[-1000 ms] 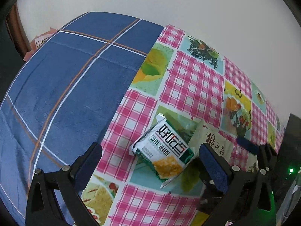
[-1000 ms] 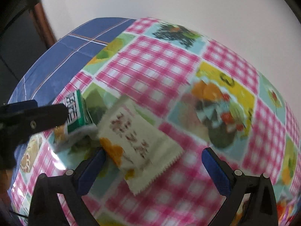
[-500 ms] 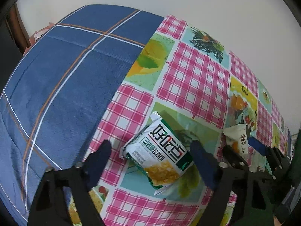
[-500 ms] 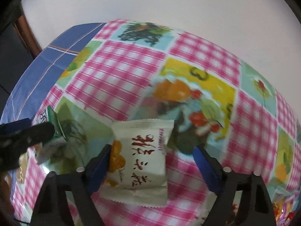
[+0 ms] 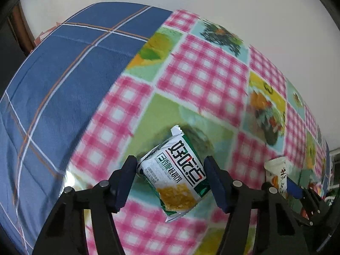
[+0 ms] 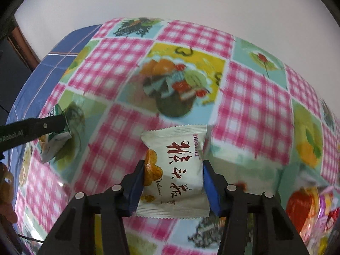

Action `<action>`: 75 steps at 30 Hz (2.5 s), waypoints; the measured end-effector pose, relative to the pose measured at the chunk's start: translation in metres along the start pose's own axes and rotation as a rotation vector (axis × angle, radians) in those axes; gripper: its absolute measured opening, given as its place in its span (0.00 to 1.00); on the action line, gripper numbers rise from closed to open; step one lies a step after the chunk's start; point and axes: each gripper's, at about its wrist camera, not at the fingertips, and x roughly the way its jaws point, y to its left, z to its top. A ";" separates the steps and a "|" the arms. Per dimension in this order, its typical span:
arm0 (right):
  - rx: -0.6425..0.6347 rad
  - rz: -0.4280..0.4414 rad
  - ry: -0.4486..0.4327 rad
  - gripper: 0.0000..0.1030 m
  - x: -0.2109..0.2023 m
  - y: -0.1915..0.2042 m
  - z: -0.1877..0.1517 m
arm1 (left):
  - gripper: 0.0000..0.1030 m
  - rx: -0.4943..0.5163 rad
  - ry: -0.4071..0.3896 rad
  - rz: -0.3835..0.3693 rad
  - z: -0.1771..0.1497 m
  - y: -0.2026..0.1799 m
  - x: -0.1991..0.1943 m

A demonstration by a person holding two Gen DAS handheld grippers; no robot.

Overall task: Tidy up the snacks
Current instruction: 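Grasp the green cracker pack with the left tool while the right grasps the white pastry pack, then carry the cracker pack and pastry pack in both tools over the white tray, then open the left tool to drop the cracker pack while the right drops the pastry pack in the tray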

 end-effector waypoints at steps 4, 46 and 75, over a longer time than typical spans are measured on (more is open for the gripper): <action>0.033 0.012 0.014 0.53 -0.011 -0.005 -0.017 | 0.62 -0.003 0.008 -0.020 -0.023 -0.013 -0.005; 0.514 -0.061 -0.094 0.53 -0.167 -0.192 -0.203 | 0.61 0.204 -0.002 -0.254 -0.198 -0.235 -0.066; 0.552 -0.078 -0.075 0.98 -0.153 -0.189 -0.221 | 0.97 0.218 -0.109 0.019 -0.192 -0.194 -0.088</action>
